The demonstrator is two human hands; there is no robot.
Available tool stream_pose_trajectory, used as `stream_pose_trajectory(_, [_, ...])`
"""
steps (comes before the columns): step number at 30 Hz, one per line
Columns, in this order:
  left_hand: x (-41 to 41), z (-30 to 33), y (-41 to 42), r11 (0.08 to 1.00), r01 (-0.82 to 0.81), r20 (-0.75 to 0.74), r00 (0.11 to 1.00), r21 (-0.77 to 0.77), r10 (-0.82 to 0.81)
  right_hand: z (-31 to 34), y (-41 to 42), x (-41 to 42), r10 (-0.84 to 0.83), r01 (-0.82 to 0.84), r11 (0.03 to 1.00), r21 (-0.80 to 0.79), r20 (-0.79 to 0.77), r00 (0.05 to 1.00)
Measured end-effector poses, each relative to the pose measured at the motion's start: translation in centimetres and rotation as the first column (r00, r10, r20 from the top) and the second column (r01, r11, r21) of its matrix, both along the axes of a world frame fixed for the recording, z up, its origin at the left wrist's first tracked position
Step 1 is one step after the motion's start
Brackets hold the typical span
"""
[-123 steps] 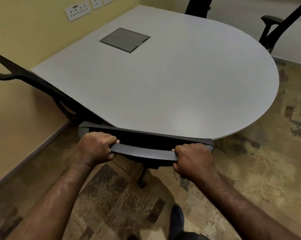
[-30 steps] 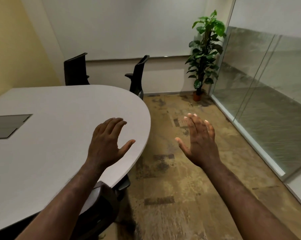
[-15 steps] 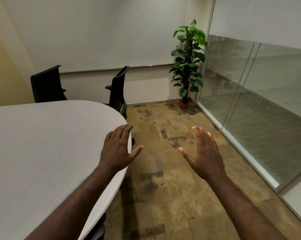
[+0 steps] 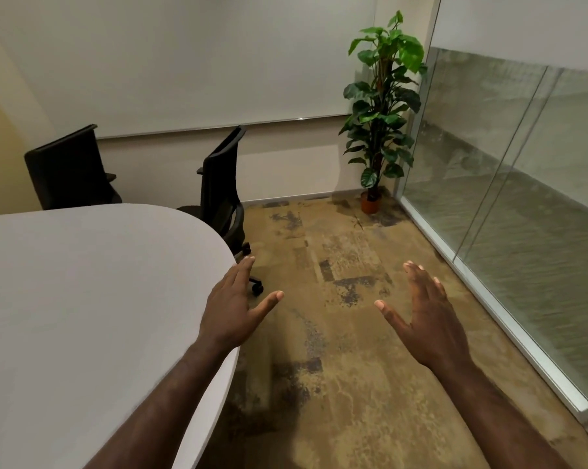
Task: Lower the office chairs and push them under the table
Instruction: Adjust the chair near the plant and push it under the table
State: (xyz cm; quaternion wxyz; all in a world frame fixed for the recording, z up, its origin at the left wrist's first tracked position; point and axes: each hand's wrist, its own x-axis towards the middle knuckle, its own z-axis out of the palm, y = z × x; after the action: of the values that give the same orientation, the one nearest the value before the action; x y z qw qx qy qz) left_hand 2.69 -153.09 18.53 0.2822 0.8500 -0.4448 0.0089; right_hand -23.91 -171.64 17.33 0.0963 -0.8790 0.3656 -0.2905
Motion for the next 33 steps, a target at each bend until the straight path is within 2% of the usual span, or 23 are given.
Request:
stream_pose_trajectory(3, [1.2, -0.8, -3.7, 0.999, -0.047, -0.025, 0.999, 0.002, 0.047, -1.0, -5.5, 2.0, 0.028, -0.028, 0.999, 0.023, -0.034, 0.999])
stream_pose_trajectory(10, [3.0, -1.4, -12.3, 0.984, -0.150, 0.060, 0.988, 0.097, 0.145, -1.4, -17.7, 6.6, 0.171, -0.170, 0.985, 0.020, -0.130, 0.977])
stream_pose_trajectory(18, [6.2, -1.6, -21.2, 0.959, -0.248, 0.076, 0.968, 0.135, 0.239, -1.1, -28.7, 13.4, 0.299, -0.306, 0.952, 0.000, -0.213, 0.930])
stream_pose_trajectory(24, [11.8, -3.5, -27.4, 0.945, -0.290, 0.079, 0.957, 0.150, 0.281, -2.4, -35.9, 20.6, 0.345, -0.361, 0.932, -0.016, -0.260, 0.902])
stream_pose_trajectory(33, [24.4, -5.5, -36.7, 0.935, -0.314, 0.034, 0.949, 0.162, 0.313, -2.7, -45.6, 34.1, 0.380, -0.406, 0.914, -0.029, -0.297, 0.876])
